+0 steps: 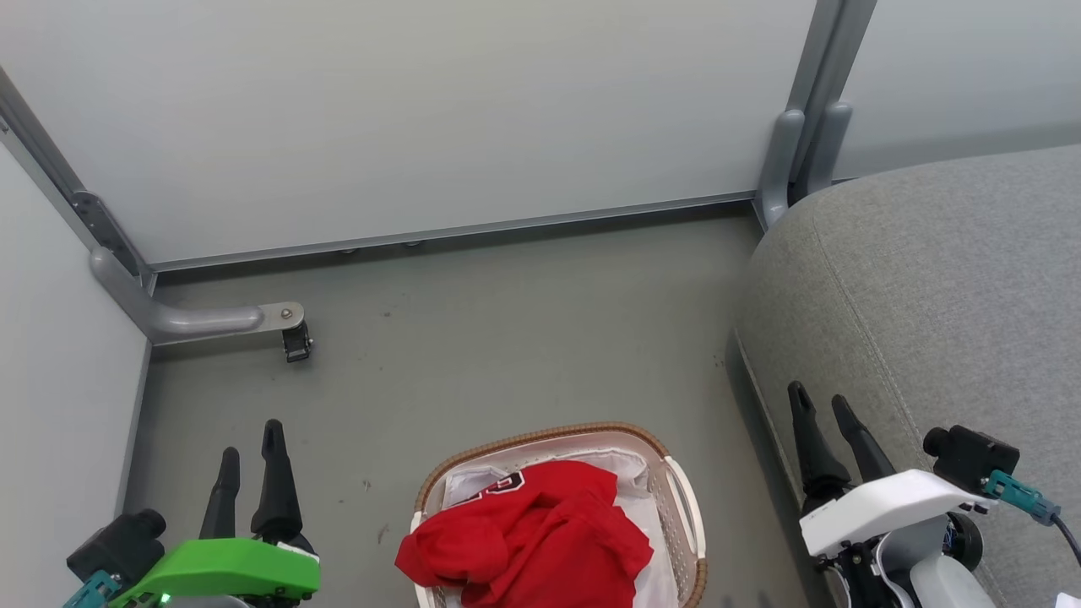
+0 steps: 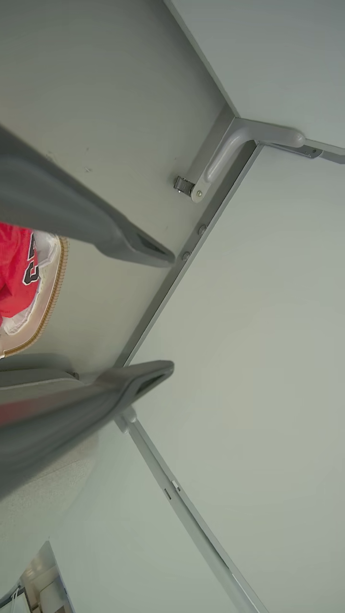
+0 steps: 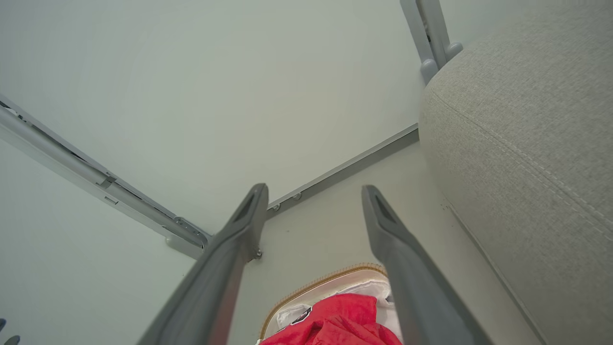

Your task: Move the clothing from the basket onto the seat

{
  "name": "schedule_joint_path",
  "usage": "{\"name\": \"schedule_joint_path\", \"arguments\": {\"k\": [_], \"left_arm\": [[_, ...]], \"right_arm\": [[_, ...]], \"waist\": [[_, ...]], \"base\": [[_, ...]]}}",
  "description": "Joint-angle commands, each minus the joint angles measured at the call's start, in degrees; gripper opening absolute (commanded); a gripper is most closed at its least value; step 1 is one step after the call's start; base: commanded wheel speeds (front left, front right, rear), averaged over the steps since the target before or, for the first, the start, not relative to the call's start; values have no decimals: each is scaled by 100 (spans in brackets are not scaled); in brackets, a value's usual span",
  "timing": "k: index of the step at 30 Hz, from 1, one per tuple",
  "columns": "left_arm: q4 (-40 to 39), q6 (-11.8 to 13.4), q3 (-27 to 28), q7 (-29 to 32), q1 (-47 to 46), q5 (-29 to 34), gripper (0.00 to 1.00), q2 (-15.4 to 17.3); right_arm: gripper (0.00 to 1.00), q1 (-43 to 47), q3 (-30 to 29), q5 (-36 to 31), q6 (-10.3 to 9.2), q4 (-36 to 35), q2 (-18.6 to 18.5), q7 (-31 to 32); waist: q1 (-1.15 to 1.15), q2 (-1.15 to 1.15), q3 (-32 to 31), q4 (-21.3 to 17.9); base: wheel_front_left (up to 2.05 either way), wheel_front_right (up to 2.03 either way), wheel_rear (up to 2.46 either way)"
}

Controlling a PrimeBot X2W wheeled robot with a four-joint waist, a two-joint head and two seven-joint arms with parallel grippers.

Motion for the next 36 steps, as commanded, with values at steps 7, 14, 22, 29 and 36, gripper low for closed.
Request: {"name": "schedule_joint_path", "arguments": {"k": [7,14,22,29,36], "left_arm": [[21,49,-45,-138,60,608,100,46],[103,74,-99,-240,97,1003,100,50],[184,83,-164,-346,131,1372,100,54],[240,98,-209,-430,175,1671,100,57],[307,83,-257,-519,236,1948,100,59]], "right_arm": [[100,-92,123,-615,1,41,-41,-143],[100,-90,226,-1046,1,93,-44,-243],[100,-92,318,-1472,2,147,-49,-352],[100,-80,415,-1790,2,180,-51,-436],[100,-51,506,-2075,2,226,-55,-528]], "waist": [[0,0,3,6],[0,0,5,15],[0,0,9,24],[0,0,7,18],[0,0,-4,22]], "base": [[0,0,0],[0,0,0],[0,0,0],[0,0,0],[0,0,0]]}}
